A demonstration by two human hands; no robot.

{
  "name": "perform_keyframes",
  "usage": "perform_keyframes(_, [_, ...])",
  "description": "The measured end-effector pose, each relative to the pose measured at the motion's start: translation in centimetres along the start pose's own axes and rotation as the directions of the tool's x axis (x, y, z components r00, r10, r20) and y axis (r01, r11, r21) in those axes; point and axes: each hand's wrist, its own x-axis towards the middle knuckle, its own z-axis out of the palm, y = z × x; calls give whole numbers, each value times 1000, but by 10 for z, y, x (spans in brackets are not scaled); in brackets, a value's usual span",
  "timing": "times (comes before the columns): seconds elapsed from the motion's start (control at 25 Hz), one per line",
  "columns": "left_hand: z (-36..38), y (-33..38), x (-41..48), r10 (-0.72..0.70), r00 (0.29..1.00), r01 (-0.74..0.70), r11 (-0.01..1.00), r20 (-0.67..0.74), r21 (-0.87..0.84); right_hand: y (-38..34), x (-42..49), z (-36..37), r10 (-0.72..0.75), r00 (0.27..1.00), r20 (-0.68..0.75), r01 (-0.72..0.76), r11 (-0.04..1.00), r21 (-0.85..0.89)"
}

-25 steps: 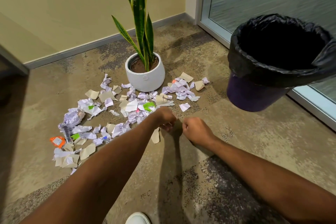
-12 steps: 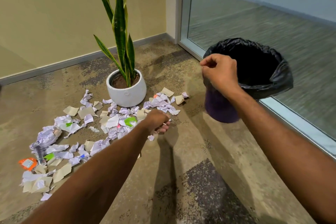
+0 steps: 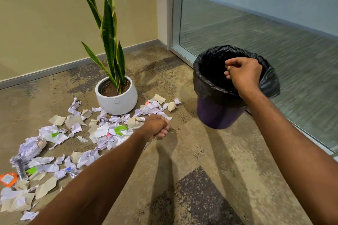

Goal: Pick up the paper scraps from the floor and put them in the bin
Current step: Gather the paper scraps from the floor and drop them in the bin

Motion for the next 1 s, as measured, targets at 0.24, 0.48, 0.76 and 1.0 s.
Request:
perform_keyframes(0.24, [-10,-18,22,98,988,-59,953,-120,296,-35,-38,36,-176,982,64,171,982,75])
perform_keyframes(0.48, [-18,-34,35,202,970,-67,763,-139,643,-23,-88,117,-300,885,356,273,954,125])
perform_keyframes(0.76, [-28,-51,70,266,939,-97,814,-219,573,76,-77,193,33,766,643,134,969,-209])
perform_keyframes(1.0, [-37,-55,98,277,939,-127,827,-202,547,120,-34,233,245,520,818,374,796,-476])
